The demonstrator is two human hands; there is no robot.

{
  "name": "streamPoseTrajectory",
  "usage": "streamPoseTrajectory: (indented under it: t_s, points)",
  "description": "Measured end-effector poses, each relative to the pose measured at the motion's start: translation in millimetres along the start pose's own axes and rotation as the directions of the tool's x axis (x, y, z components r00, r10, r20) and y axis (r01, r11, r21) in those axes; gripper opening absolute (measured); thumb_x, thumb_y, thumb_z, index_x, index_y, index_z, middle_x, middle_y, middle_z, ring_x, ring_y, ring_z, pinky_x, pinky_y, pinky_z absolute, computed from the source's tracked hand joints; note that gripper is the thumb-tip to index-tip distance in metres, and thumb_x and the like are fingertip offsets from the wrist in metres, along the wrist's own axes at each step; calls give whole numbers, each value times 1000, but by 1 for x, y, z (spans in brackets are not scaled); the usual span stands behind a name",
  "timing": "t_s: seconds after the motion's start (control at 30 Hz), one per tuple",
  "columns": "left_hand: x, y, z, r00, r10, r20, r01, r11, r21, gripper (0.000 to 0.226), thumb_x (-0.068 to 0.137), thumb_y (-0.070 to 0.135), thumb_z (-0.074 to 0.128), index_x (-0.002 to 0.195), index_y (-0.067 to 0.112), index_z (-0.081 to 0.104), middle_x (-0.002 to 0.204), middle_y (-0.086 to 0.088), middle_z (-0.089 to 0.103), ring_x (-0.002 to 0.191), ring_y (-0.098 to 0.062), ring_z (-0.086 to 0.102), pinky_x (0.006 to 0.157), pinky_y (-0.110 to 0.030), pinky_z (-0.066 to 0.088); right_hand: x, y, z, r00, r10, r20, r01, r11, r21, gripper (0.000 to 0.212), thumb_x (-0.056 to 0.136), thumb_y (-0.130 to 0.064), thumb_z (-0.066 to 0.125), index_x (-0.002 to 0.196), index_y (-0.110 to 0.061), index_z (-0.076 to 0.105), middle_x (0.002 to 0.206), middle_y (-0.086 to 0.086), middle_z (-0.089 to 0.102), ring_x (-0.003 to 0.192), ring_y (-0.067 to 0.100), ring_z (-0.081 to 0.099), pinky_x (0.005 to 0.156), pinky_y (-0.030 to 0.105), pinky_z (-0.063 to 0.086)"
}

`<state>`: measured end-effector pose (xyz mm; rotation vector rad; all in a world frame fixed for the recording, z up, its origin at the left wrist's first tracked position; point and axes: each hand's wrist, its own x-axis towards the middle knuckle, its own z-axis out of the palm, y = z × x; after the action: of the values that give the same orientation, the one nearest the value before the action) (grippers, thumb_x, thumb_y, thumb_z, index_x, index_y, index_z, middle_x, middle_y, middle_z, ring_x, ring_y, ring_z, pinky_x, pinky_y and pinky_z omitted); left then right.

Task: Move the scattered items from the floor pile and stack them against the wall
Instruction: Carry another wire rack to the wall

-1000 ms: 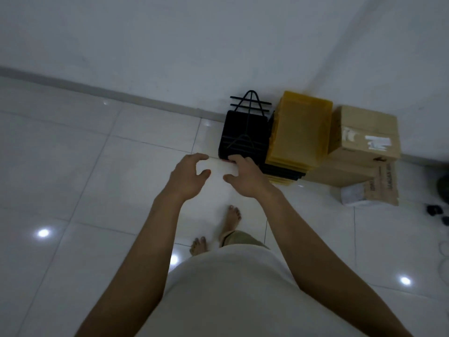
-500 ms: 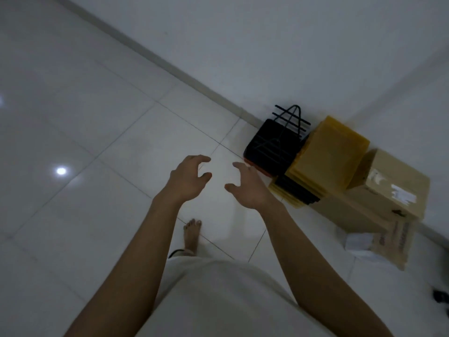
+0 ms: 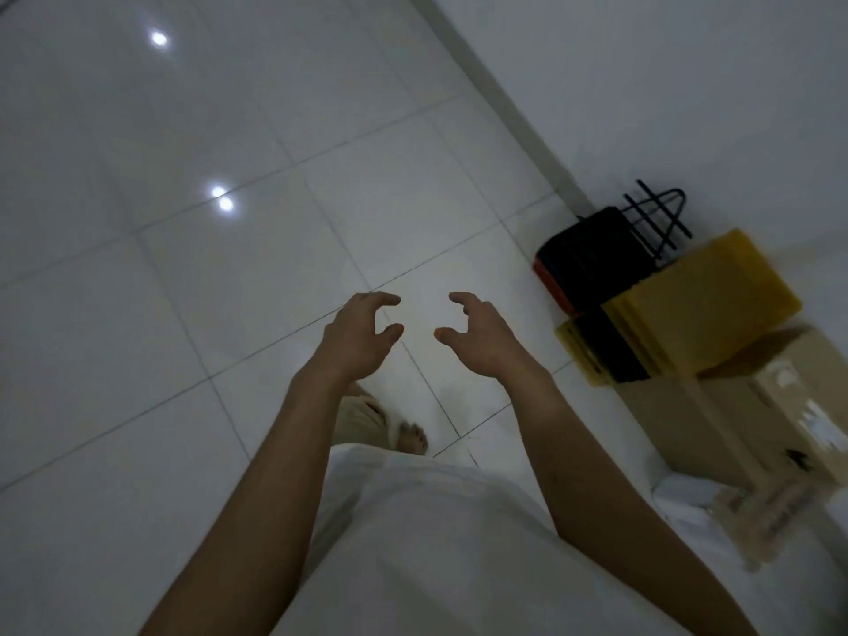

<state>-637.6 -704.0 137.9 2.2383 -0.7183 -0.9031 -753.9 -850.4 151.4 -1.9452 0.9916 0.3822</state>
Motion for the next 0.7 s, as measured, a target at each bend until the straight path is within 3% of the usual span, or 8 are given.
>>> streamPoseTrajectory:
  t_s: [0.27,0.47,0.7]
  points:
    - [-77,-70,-52,972,-157,-172,138,983,-118,42,94,31,58,135,29,47,143,2,44,125,-20,47,106,-41,37,-20,-79,68,970,-194,146,215,966,-146,61,94,-33,61,148,-24,33,148,10,36,132,23,42,93,25,33]
    - [-160,-146,-95,931,-289,-222,250,949,-191,44,94,34,57,137,30,45,143,1,43,126,-21,46,108,-44,37,-49,-141,162,922,-282,264,342,914,-219,58,94,-32,61,146,-24,36,147,10,37,129,22,44,92,26,35]
    - [-298,-263,-152,772,-531,-350,435,842,-318,47,94,34,58,139,27,45,144,-2,43,122,-23,48,105,-42,38,-109,-222,313,774,-365,517,540,807,-238,58,94,-32,62,146,-23,37,144,12,39,128,24,45,93,25,34]
